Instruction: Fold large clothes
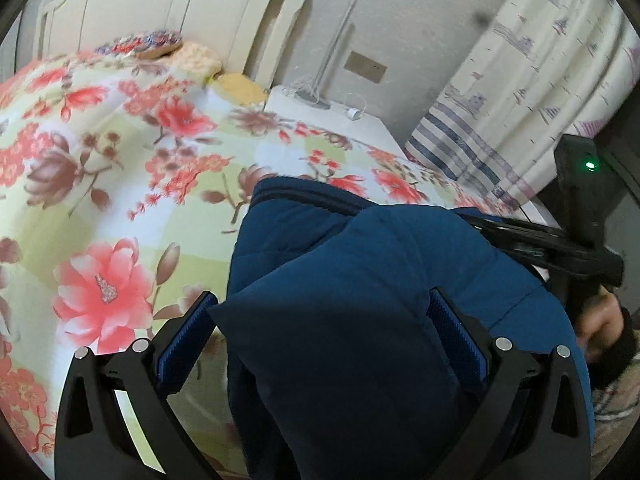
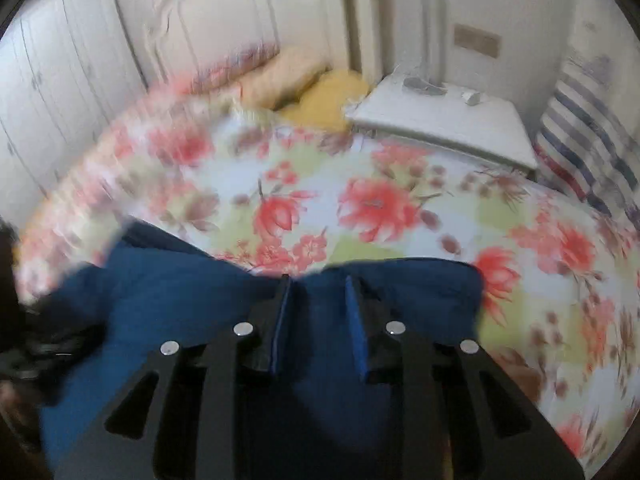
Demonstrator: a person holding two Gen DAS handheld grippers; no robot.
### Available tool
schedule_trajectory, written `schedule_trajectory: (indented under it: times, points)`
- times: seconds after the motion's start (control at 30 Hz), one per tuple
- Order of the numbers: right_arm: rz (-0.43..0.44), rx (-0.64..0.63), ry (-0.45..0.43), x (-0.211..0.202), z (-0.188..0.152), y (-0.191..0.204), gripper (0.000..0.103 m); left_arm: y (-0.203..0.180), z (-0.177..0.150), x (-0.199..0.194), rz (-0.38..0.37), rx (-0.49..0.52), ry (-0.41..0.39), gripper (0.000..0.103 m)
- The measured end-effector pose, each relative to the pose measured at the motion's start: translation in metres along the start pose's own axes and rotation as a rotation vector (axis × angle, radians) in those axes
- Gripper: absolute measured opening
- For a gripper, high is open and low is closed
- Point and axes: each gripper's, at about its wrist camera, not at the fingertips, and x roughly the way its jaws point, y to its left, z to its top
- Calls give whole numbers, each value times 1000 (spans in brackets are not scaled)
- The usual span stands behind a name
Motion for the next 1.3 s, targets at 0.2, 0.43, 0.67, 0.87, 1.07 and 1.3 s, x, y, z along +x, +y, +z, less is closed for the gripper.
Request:
schedule_trajectory:
  times: [0.2,0.43,0.67,0.87,1.07,1.3]
  points:
    - [54,45,-71,-18,-8,-12,32,2,0,4,-20,-14,14,99]
    - [55,210,-162,-68,-12,-60,33,4,0,5,-28,-18,15,99]
    - [-48,84,8,-17,-8,-28,32,9,-1,4,-35,-46,13,99]
    - [19,-41,-92,-65,12,24,33,7,-1,3,-25,-34,8,99]
    - [-60,-186,101,6,11,64,32,11,-2,2,-8,-49,4,99]
    - [-20,-231,97,-1,18,88,32,1,-3,-19,78,-1,-80,99]
